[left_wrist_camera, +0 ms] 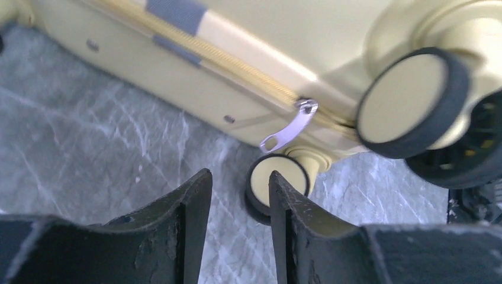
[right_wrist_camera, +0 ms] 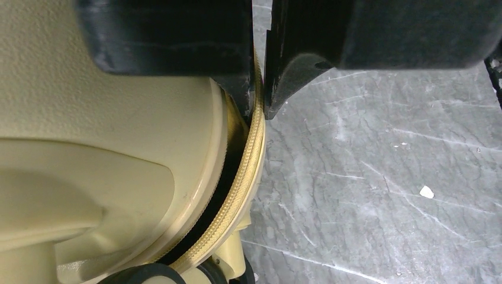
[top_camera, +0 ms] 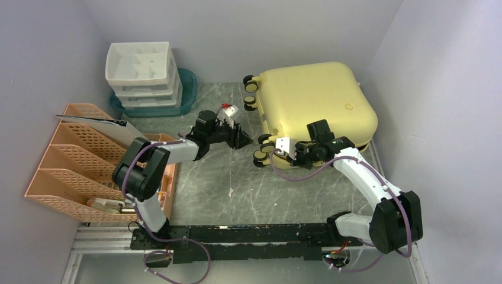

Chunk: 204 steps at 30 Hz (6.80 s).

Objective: Open, take out, and arrange the luggage
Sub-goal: Unzip the luggage at the center of the board.

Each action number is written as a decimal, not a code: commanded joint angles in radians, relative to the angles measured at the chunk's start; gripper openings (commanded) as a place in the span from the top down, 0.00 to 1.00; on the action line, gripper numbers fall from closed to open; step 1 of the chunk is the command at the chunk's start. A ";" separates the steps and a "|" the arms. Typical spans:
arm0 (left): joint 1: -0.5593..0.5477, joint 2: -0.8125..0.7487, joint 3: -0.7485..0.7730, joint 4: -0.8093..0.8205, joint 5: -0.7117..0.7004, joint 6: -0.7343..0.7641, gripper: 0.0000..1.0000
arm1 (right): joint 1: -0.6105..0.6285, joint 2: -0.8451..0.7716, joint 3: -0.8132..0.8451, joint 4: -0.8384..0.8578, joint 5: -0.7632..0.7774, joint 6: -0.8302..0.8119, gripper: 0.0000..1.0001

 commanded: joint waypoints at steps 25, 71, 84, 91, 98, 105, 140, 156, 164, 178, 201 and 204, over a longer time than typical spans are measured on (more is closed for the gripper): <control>-0.224 -0.080 -0.010 0.015 -0.296 0.285 0.35 | -0.002 -0.015 0.044 -0.134 -0.153 0.100 0.87; -0.126 0.096 0.245 -0.104 -0.450 0.053 0.95 | -0.065 0.035 0.185 -0.328 -0.254 0.014 1.00; -0.020 0.142 0.333 -0.221 -0.516 -0.023 0.95 | -0.062 0.061 0.198 -0.333 -0.200 -0.004 1.00; 0.008 0.311 0.586 -0.393 -0.575 -0.042 0.95 | -0.062 0.031 0.160 -0.350 -0.165 -0.041 1.00; 0.046 0.449 0.799 -0.516 -0.585 -0.067 0.95 | -0.062 0.028 0.169 -0.403 -0.170 -0.084 1.00; 0.089 0.312 0.614 -0.369 -0.495 -0.080 0.95 | -0.062 0.020 0.218 -0.459 -0.182 -0.107 1.00; 0.097 -0.019 -0.081 0.072 -0.194 -0.042 0.95 | 0.024 0.352 0.954 -0.347 -0.313 0.294 0.20; 0.098 0.034 -0.068 0.115 -0.074 -0.077 0.95 | 0.308 0.751 1.279 -0.013 0.189 0.258 0.07; 0.133 0.106 -0.039 0.157 -0.018 -0.185 0.95 | 0.313 0.724 1.153 -0.004 0.214 0.016 0.09; 0.155 0.182 0.014 0.192 0.006 -0.287 0.95 | 0.347 0.773 1.061 0.147 0.368 -0.128 0.06; 0.180 0.199 -0.003 0.276 0.050 -0.354 0.95 | 0.364 0.866 1.008 0.309 0.433 -0.151 0.20; 0.181 0.202 -0.003 0.282 0.051 -0.356 0.95 | 0.366 0.858 0.986 0.329 0.435 -0.138 0.37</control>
